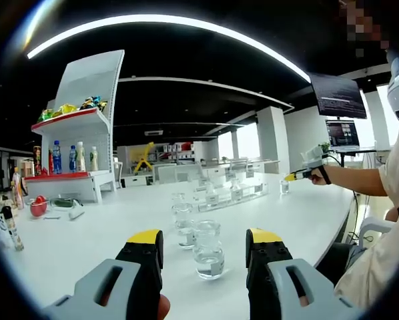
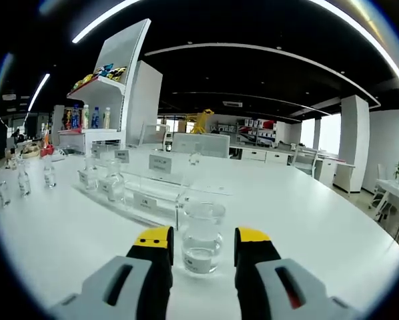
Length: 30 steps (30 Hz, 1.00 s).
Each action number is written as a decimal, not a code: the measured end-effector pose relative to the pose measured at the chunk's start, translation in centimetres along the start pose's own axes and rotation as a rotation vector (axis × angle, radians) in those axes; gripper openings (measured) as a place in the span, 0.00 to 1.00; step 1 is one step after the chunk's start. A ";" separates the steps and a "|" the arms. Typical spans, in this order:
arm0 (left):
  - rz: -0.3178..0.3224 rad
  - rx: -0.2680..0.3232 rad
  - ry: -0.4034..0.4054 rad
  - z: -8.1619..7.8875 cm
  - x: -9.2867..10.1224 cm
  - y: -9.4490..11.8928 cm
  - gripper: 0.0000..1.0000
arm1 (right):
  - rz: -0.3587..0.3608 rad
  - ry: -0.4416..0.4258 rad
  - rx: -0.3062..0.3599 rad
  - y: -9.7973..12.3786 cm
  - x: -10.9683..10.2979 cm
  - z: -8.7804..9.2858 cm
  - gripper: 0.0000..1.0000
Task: Identify the label on the chemical reagent bottle, grasp the chemical reagent bottle, and place it in the designated position on the reagent rack
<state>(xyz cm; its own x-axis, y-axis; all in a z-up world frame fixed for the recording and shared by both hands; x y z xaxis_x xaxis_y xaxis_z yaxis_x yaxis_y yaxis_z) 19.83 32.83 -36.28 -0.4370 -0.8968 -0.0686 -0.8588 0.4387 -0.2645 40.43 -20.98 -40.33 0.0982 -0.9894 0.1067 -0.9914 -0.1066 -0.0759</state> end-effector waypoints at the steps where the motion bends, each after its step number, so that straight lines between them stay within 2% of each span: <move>1: -0.001 0.000 0.000 0.0 0.0 0.0 0.50 | 0.000 -0.002 0.000 -0.1 0.0 0.1 0.36; 30: -0.005 -0.015 -0.008 0.2 -0.1 0.1 0.50 | 0.019 -0.020 0.025 -1.9 0.1 0.3 0.26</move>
<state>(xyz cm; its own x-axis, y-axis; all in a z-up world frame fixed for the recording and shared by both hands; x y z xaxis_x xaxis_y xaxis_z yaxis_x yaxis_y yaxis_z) 19.89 32.95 -36.51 -0.4309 -0.8992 -0.0754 -0.8647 0.4354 -0.2503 42.39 -20.88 -40.43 0.0815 -0.9930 0.0857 -0.9906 -0.0902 -0.1026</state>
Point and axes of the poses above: the point that each gripper's makers call its tool centre point, and the gripper's own axes: y roughly backward along the fingers, x roughly to its right, z roughly out of its underside, the point moved 1 cm from there along y, roughly backward along the fingers, and after that the axes turned 15 degrees about x, right-handed, at the moved point
